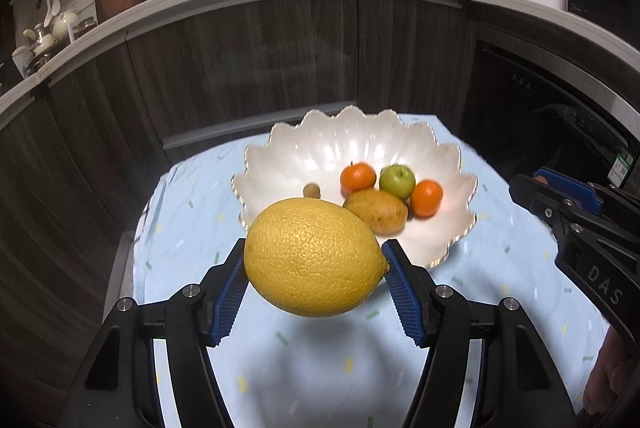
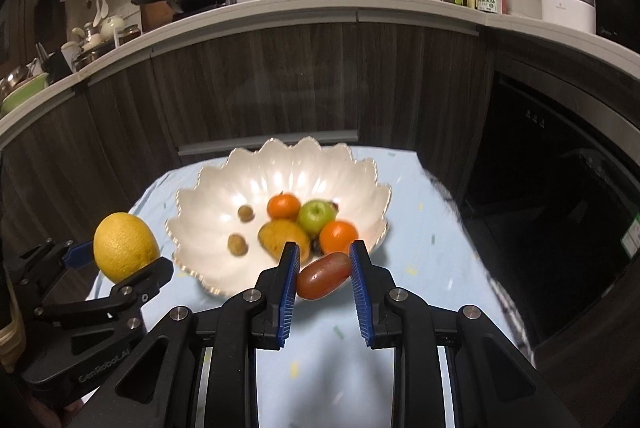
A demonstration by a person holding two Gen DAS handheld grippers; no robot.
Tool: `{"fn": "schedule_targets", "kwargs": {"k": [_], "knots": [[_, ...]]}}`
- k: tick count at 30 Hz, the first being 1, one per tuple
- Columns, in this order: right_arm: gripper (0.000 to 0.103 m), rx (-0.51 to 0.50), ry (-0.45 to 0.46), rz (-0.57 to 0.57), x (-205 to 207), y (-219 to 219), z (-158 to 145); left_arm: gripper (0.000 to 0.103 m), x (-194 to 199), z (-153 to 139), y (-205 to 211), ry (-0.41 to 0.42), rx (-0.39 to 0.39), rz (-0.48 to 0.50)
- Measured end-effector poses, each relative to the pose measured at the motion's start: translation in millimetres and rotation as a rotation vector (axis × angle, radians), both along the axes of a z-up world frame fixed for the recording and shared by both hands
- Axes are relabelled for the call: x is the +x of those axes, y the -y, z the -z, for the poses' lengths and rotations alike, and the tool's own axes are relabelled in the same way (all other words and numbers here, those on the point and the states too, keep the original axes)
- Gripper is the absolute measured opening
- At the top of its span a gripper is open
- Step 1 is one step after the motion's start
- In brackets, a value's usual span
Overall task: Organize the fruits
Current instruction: 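Lift the lemon and red date and carry both over the white bowl, then open both tools to drop the lemon and red date into the bowl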
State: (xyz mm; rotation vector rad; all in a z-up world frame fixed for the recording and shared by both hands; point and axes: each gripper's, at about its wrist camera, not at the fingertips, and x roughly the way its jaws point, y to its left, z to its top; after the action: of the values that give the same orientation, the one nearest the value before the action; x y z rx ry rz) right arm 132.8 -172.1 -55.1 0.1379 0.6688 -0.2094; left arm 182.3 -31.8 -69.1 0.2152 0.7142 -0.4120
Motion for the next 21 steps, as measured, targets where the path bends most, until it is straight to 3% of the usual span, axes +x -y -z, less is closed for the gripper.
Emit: {"fn": "schedule_targets", "kwargs": {"k": [8, 21], "knots": [[0.027, -0.014, -0.002, -0.056, 38, 17, -9, 0.065, 23, -11, 16, 0.006, -0.014, -0.033], [0.027, -0.066, -0.026, -0.104, 87, 33, -4, 0.065, 63, -3, 32, -0.019, -0.001, -0.066]]}}
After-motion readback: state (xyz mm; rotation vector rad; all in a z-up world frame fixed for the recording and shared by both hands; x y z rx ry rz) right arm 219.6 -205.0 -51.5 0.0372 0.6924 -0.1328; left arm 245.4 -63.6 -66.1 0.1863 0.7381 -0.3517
